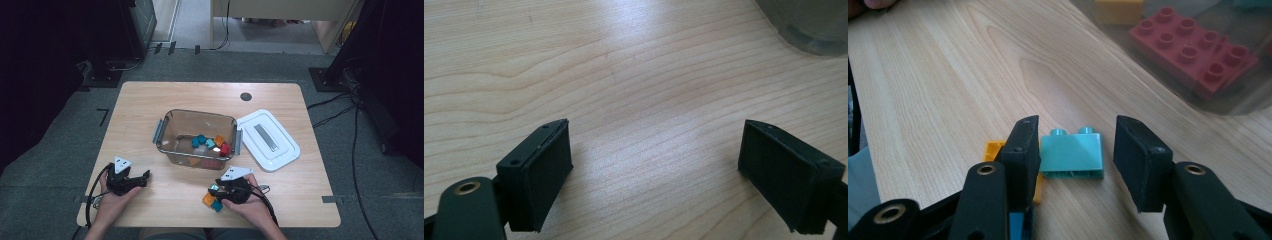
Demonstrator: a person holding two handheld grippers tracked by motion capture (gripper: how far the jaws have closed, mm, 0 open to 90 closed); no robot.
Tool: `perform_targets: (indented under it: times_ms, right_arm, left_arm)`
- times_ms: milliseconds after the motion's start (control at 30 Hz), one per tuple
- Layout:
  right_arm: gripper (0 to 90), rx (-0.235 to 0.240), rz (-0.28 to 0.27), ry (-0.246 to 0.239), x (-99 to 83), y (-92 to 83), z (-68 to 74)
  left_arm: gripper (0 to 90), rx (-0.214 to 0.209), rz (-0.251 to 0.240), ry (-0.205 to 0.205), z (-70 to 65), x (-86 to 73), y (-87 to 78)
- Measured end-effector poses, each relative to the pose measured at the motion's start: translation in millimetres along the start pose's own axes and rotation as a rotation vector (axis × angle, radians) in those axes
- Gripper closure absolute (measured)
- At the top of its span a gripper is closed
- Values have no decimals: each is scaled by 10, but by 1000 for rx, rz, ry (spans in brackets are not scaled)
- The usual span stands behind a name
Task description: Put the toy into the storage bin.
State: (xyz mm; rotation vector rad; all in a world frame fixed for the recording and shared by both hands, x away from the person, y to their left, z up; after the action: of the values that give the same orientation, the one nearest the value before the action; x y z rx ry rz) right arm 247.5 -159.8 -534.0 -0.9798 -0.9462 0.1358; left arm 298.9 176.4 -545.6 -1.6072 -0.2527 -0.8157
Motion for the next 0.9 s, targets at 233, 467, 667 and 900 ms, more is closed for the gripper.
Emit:
perform_targets:
  times_ms: [233,467,667,900]
  right_arm:
    - [558,-40,21,-5,-27,18,-26]
    - [562,-32,25,-17,-32,59,-4]
    - [603,-66,11,-41,-38,7,-37]
    - [604,-90,1,-17,-103,-255,-200]
  left_arm:
    - [135,0,0,0,0,0,0]
    - [135,-1,0,1,0,0,0]
    - [135,-1,0,1,0,0,0]
    - [135,0,0,0,0,0,0]
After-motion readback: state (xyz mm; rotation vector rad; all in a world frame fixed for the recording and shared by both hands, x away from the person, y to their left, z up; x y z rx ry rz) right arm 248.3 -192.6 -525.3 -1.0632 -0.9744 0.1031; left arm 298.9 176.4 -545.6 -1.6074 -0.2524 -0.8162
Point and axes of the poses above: each handheld gripper's, and its own axes: y roughly forward along the jaws, x roughly out of its top, z roughly to its left, the point moved 4 cm from there along y, roughly forward along the jaws, and after that the axes turned 8 degrees about z, right-handed, at the moved point
